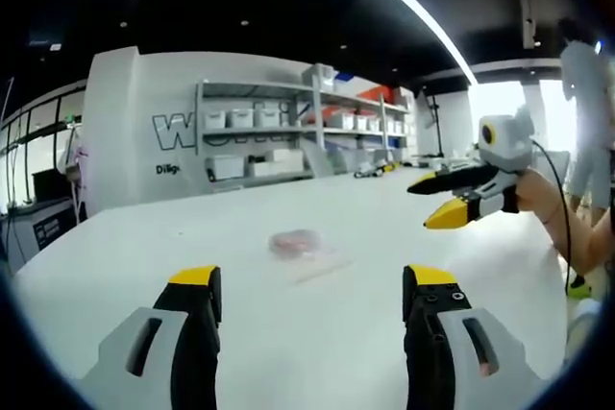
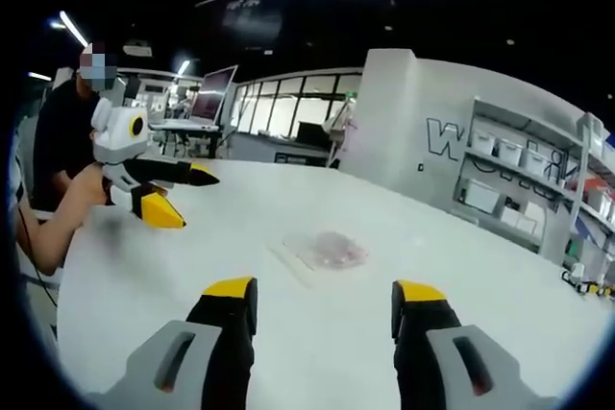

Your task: Open the resealable bag by pulling the two sides of the seal apart until the entire bag opening is separated and visibly accessible.

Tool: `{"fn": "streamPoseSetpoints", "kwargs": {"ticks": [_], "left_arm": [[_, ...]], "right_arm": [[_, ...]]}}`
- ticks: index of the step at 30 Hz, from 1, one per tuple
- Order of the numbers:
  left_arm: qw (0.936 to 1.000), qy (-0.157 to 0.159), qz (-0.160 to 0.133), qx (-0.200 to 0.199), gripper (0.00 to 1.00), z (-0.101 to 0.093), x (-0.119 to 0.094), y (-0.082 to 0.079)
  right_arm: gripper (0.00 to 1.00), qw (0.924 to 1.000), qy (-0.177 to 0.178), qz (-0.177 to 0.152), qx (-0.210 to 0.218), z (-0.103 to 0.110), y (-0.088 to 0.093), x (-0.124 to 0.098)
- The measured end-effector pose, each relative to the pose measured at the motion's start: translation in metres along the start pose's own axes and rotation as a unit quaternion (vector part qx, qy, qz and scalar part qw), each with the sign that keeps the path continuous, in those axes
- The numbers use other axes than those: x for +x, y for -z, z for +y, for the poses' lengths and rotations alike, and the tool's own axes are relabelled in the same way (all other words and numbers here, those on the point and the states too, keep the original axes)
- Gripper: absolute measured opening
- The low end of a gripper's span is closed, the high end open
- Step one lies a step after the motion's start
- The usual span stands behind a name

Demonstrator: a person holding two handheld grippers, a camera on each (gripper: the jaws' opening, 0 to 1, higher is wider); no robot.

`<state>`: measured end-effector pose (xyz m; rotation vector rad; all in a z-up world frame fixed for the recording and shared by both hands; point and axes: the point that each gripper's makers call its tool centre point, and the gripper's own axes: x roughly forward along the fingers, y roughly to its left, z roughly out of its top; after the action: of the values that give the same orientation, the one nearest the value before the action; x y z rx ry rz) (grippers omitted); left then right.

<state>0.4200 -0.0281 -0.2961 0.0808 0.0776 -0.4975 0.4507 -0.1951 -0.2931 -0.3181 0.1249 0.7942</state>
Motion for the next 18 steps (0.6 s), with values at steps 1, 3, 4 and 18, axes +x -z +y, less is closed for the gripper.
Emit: {"fn": "streamPoseSetpoints", "kwargs": {"ticks": [1, 3, 4, 18], "left_arm": [[1.0, 0.0, 0.0, 0.0, 0.76, -0.0002, -0.0001, 0.0], [1.0, 0.002, -0.001, -0.001, 0.76, -0.0008, 0.0, -0.0006], [1.0, 0.002, -0.003, -0.001, 0.76, -0.0009, 0.0, -0.0013], [1.0, 0.001, 0.0, 0.0, 0.76, -0.0004, -0.0006, -0.0006]], "right_arm": [[0.55, 1.0, -0.001, -0.001, 0.002, 0.0001, -0.0005, 0.0003], [0.55, 1.0, -0.003, 0.001, 0.003, 0.0005, -0.0004, 0.0012], [0.55, 1.0, -0.003, 0.002, 0.001, 0.0006, -0.0004, 0.0016], [0.53, 0.9998, -0.01, 0.014, -0.012, 0.0027, -0.0028, 0.0086]]}}
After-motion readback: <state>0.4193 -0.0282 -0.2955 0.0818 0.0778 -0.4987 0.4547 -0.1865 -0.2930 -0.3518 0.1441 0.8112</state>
